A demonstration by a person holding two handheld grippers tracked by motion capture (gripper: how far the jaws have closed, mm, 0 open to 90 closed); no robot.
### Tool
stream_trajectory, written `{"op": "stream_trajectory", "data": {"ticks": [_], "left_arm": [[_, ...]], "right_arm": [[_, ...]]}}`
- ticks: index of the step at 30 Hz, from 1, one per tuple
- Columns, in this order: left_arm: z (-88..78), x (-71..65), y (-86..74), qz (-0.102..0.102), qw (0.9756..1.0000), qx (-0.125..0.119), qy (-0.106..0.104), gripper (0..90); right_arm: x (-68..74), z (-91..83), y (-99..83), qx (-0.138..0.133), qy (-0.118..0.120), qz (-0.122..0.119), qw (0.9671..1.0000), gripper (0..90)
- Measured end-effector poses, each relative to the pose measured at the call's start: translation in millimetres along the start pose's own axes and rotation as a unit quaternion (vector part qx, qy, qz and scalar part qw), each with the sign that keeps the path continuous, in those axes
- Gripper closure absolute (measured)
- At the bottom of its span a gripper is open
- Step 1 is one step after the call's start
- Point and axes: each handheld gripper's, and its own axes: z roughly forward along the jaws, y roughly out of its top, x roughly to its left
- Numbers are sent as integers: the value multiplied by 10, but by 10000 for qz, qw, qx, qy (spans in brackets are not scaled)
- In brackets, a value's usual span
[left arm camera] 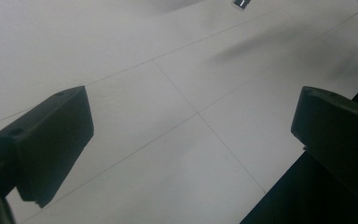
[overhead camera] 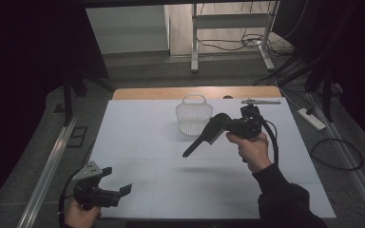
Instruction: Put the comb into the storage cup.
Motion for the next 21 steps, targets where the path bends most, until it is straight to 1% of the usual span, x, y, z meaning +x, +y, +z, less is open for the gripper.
{"op": "stream_trajectory", "data": {"ticks": [9,14,21], "left_arm": [[-82,2,-68,-41,9999,50,148,0],[-118,10,-108,-74,9998,90,176,0],[-159,2,-133,-76,9997,68,238,0]], "right_arm": [[-33,35,65,-30,-22,40,10000,841],[-50,34,111,-65,5,77,9999,841],[-76,48,173,-91,-78,74,9999,841]]}}
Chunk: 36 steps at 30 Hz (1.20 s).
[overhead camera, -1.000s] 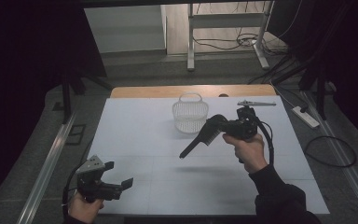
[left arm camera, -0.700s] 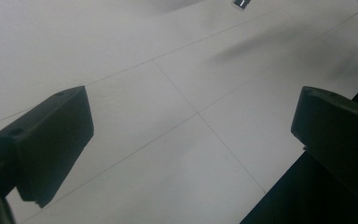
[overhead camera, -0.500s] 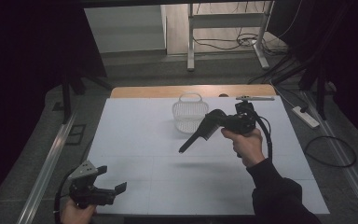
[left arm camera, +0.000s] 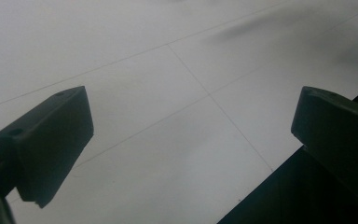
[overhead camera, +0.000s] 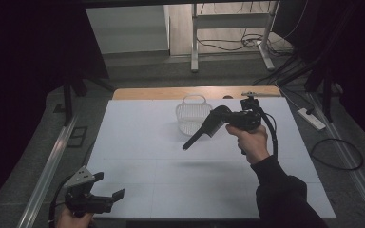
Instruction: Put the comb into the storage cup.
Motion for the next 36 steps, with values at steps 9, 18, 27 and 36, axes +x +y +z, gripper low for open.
{"op": "stream_trajectory", "data": {"ticks": [9,18,27,36], "left_arm": [[-2,-20,-2,116,9999,49,-53,0],[-11,-13,-3,46,9999,115,-17,0],[-2,1,-2,-16,9999,148,-64,4],[2,10,-1,-62,9998,164,-70,4]], "right_arm": [[-56,23,102,-78,-74,21,9999,841],[-99,27,197,-155,-133,107,9997,841],[-127,46,288,-217,-209,126,9995,841],[-159,92,361,-294,-268,162,9991,841]]}}
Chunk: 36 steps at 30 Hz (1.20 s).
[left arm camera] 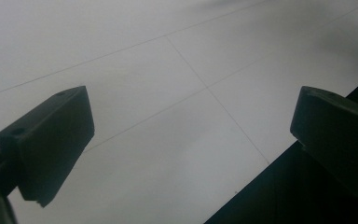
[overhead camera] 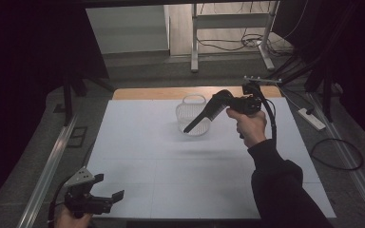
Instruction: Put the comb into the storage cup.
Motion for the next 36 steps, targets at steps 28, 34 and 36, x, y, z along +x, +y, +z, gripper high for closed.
{"op": "stream_trajectory", "data": {"ticks": [28,34,36], "left_arm": [[0,17,-1,-74,10000,-4,-9,0],[2,17,-1,-75,10000,3,-20,0],[3,18,-1,-68,10000,12,-16,0]], "right_arm": [[-85,152,252,-335,-333,113,9988,841],[-124,234,265,-334,-492,80,9982,841],[-139,261,264,-334,-527,81,9980,841]]}}
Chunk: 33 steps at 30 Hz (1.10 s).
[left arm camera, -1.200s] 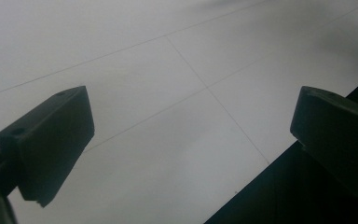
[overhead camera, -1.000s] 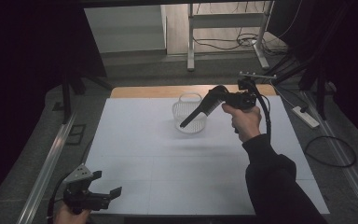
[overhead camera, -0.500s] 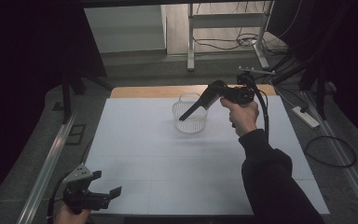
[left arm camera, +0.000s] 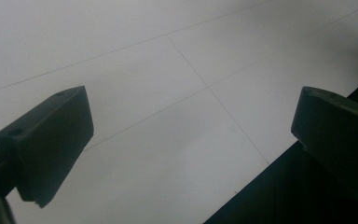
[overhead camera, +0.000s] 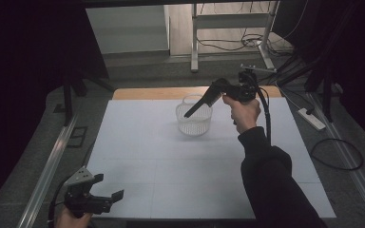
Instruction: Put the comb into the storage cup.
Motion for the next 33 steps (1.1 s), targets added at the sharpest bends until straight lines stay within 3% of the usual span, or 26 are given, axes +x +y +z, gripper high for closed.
{"op": "stream_trajectory", "data": {"ticks": [18,33], "left_arm": [[4,2,2,-11,10000,27,-4,0],[7,2,4,1,10000,57,3,0]], "right_arm": [[-26,282,-118,172,-341,-278,9989,841],[-85,557,-293,368,-441,-295,9979,841]]}}
